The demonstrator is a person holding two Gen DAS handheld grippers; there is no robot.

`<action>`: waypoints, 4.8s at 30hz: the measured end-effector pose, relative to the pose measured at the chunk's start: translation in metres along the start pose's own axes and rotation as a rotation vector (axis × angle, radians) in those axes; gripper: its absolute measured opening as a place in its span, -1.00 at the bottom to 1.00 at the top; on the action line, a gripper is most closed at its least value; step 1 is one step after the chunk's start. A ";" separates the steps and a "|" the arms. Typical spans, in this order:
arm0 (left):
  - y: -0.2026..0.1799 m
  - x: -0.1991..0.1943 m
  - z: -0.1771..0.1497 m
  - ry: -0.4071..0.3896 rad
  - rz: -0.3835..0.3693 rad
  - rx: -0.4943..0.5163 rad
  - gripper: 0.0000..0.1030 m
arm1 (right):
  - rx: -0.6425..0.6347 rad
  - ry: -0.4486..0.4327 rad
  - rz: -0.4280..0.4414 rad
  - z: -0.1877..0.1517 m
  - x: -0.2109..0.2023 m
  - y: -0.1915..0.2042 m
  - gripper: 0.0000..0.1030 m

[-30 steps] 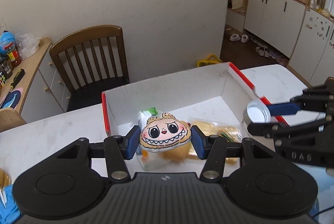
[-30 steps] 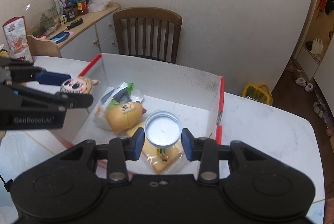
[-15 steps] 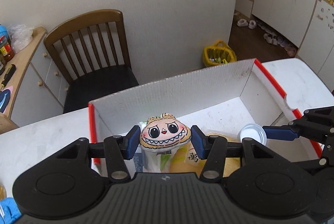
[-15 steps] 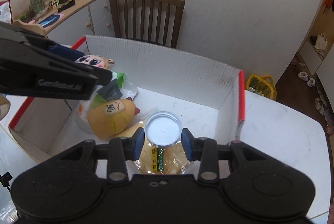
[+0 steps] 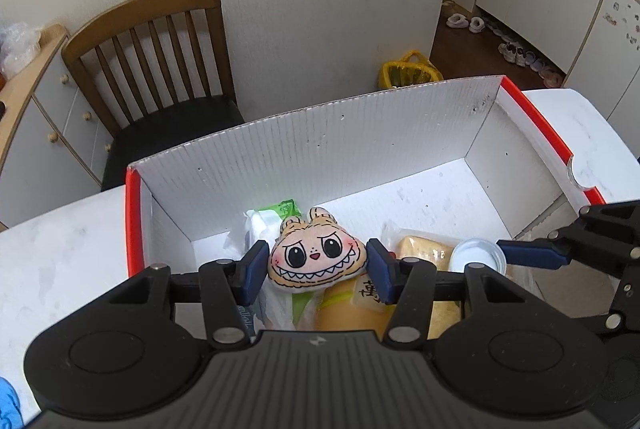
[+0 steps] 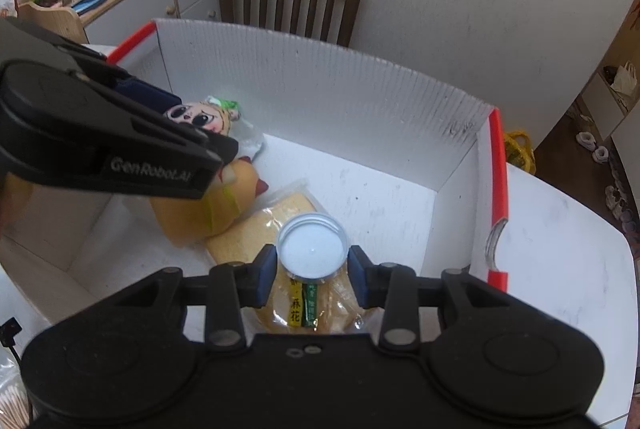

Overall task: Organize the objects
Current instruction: 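Lower the tin and pouch into the box and open both tools, then withdraw both tools from the box back toward the scattered items, then grasp the red horse keychain with the right tool while the left tool grasps the tape dispenser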

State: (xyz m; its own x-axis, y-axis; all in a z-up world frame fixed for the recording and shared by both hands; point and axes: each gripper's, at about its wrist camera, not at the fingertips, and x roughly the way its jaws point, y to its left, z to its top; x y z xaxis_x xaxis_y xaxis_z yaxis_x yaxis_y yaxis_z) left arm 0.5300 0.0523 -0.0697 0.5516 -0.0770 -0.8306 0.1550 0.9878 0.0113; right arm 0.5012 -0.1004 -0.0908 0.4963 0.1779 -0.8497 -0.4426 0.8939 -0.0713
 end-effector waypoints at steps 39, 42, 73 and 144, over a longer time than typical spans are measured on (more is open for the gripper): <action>-0.020 -0.082 -0.021 -0.075 -0.006 0.024 0.35 | 0.063 -0.119 0.033 -0.012 -0.068 -0.008 0.27; -0.026 -0.096 -0.027 -0.087 -0.008 0.037 0.35 | 0.065 -0.137 0.034 -0.015 -0.083 -0.008 0.33; -0.041 -0.219 -0.118 -0.219 -0.071 -0.029 0.58 | 0.167 -0.310 0.113 -0.099 -0.197 0.011 0.99; -0.062 -0.140 -0.326 0.011 0.067 -0.108 0.53 | 0.194 -0.041 -0.027 -0.242 -0.104 0.052 0.20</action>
State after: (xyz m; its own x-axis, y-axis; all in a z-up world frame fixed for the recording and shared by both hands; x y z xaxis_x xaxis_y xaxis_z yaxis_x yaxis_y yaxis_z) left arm 0.1757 0.0462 -0.1353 0.5489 -0.0091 -0.8359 0.0283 0.9996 0.0078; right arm 0.2459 -0.1718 -0.1320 0.5381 0.1661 -0.8263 -0.2787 0.9603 0.0115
